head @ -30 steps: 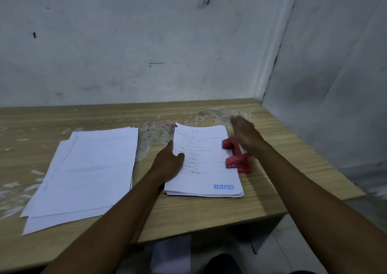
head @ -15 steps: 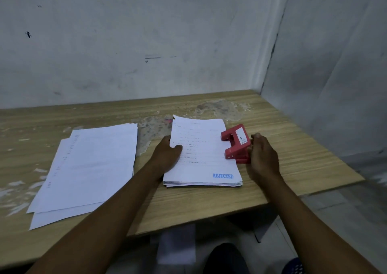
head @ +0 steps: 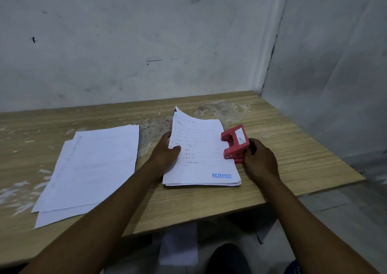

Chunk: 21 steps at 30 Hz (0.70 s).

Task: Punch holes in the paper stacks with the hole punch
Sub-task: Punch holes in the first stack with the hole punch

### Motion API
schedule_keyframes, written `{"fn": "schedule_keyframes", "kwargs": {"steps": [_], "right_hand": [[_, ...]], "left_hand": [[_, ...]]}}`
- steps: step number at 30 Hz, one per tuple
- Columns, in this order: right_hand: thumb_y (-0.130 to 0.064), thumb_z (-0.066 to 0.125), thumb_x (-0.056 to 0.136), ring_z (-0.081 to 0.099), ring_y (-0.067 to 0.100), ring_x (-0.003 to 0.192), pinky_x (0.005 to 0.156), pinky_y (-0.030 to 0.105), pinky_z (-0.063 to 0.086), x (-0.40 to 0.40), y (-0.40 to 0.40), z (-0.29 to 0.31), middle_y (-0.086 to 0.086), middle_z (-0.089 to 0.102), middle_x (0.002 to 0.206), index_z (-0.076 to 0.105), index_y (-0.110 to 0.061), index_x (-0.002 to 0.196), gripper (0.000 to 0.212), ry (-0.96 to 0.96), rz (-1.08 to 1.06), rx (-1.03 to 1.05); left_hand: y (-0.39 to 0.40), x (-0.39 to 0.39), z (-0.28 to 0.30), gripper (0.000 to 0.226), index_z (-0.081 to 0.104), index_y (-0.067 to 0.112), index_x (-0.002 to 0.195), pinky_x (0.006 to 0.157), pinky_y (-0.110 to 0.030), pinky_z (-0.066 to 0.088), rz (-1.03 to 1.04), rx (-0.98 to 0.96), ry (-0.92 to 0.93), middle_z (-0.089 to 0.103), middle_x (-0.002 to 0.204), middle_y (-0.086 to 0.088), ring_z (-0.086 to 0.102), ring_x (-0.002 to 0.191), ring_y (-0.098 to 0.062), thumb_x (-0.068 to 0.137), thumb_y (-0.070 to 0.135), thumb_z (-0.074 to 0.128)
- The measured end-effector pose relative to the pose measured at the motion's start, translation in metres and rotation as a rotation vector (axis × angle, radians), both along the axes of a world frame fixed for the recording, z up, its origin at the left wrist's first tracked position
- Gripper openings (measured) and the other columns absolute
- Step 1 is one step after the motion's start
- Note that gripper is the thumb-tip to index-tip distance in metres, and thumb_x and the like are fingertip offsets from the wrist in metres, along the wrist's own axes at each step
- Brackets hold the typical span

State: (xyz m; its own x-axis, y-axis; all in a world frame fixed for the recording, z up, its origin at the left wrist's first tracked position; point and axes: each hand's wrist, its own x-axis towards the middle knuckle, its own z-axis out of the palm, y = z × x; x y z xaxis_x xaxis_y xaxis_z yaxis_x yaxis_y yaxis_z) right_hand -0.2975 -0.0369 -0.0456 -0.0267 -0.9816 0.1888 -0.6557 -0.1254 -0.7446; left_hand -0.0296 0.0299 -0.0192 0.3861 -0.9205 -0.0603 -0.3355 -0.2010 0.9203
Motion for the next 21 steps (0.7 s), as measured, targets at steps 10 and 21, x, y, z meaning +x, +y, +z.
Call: {"fn": "schedule_keyframes", "kwargs": {"steps": [10, 21], "right_hand": [[-0.044, 0.032, 0.102, 0.066, 0.011, 0.083, 0.083, 0.046, 0.056, 0.0026, 0.0014, 0.0, -0.014, 0.07, 0.087, 0.067, -0.032, 0.093, 0.038, -0.065, -0.029, 0.019], [-0.033, 0.048, 0.096, 0.063, 0.017, 0.086, 0.08, 0.037, 0.049, 0.0016, 0.0001, 0.0003, -0.008, 0.072, 0.097, 0.07, -0.031, 0.102, 0.022, 0.081, -0.004, -0.031]], "left_hand": [[0.002, -0.0035, -0.0032, 0.056, 0.039, 0.034, 0.147, 0.093, -0.033, 0.048, 0.016, -0.049, -0.021, 0.058, 0.135, 0.006, 0.059, 0.114, -0.018, 0.095, 0.023, 0.056], [0.0097, -0.0044, -0.0047, 0.058, 0.035, 0.03, 0.151, 0.086, -0.026, 0.038, 0.05, -0.103, -0.191, 0.051, 0.146, 0.003, 0.055, 0.121, -0.02, 0.096, 0.019, 0.052]]}}
